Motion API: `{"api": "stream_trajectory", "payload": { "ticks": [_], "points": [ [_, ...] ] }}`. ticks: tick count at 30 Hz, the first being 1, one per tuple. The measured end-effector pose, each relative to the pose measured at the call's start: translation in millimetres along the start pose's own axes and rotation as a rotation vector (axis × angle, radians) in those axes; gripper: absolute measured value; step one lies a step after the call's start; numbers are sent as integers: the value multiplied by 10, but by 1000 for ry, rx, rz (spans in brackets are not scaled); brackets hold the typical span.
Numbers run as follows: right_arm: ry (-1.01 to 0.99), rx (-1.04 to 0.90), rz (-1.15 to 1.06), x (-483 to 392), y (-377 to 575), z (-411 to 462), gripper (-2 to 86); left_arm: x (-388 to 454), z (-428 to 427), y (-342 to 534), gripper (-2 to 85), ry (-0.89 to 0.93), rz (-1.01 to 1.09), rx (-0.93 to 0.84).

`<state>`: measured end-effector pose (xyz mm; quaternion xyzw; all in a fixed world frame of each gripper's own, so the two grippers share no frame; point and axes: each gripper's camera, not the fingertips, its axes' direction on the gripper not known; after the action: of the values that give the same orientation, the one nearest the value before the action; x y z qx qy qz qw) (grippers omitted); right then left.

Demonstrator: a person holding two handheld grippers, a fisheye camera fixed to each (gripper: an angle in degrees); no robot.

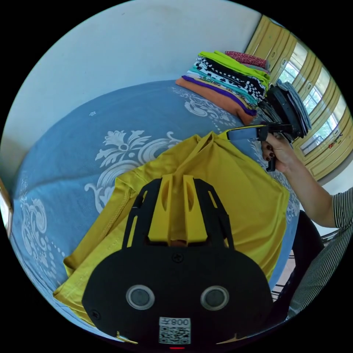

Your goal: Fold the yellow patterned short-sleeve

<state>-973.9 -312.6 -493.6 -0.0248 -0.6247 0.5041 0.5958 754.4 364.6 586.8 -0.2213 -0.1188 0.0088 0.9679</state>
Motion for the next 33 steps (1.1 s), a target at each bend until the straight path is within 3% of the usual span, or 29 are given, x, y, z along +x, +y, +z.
{"api": "stream_trajectory", "payload": {
  "ticks": [13,18,26,29,33],
  "points": [
    [26,74,-95,341,575,-301,0,239,-103,22,31,24,-64,132],
    [94,21,-72,569,624,-203,0,187,180,123,63,32,-124,37],
    [-6,92,3,858,1037,-397,1,297,19,820,66,-20,-175,165],
    [-71,129,-105,614,1232,-506,1,349,-73,1201,58,-26,-183,208],
    [-33,41,-266,74,1357,-232,1,356,41,1628,45,-68,-226,157]
  ]
}}
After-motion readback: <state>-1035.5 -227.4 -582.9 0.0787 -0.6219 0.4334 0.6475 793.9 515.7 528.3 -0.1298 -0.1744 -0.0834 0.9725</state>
